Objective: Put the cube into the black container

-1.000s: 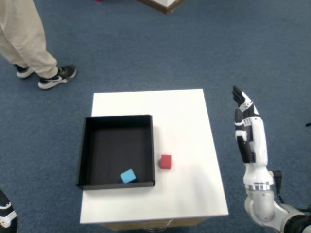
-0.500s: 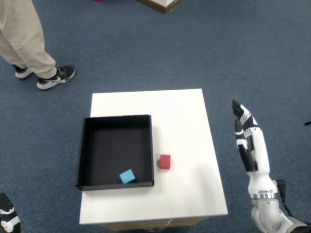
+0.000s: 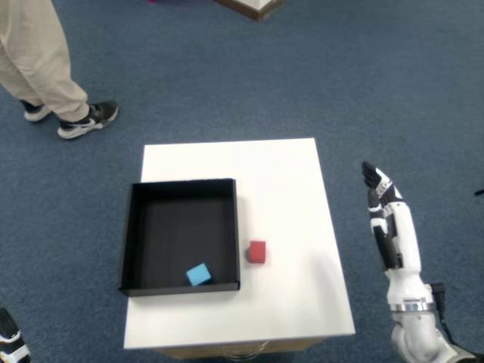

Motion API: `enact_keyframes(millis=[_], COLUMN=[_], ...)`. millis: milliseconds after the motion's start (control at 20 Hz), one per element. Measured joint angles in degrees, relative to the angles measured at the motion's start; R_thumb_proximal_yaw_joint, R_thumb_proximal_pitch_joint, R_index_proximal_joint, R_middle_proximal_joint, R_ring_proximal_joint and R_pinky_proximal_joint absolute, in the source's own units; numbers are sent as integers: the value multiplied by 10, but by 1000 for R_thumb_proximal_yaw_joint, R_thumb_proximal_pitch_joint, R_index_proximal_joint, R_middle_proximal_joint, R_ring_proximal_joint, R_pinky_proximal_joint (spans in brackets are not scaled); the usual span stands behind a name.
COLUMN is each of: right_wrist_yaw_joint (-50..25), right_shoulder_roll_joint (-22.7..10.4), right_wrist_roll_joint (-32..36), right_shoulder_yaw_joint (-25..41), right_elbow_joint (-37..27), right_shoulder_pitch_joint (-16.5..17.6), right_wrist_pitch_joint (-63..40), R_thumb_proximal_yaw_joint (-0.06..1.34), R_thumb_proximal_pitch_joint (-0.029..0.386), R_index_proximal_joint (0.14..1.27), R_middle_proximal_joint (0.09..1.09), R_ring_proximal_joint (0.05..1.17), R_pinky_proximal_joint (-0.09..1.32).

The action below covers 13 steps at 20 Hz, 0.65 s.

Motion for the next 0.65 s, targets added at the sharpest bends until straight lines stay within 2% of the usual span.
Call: enact_keyframes(millis=[650], right_wrist_yaw_joint=[69], right_shoulder_roll_joint=[23], right_wrist_roll_joint=[78], right_shoulder_yaw_joint=[0], right_elbow_joint=[23], right_shoulder_pitch_joint=[4], right_wrist_pitch_joint=[-4], R_thumb_proximal_yaw_joint=[-16], R_thumb_proximal_pitch_joint=[197], R_index_proximal_joint=[269], R_middle_proximal_joint=[209], R_ring_proximal_joint=[183], R_pinky_proximal_joint=[-66])
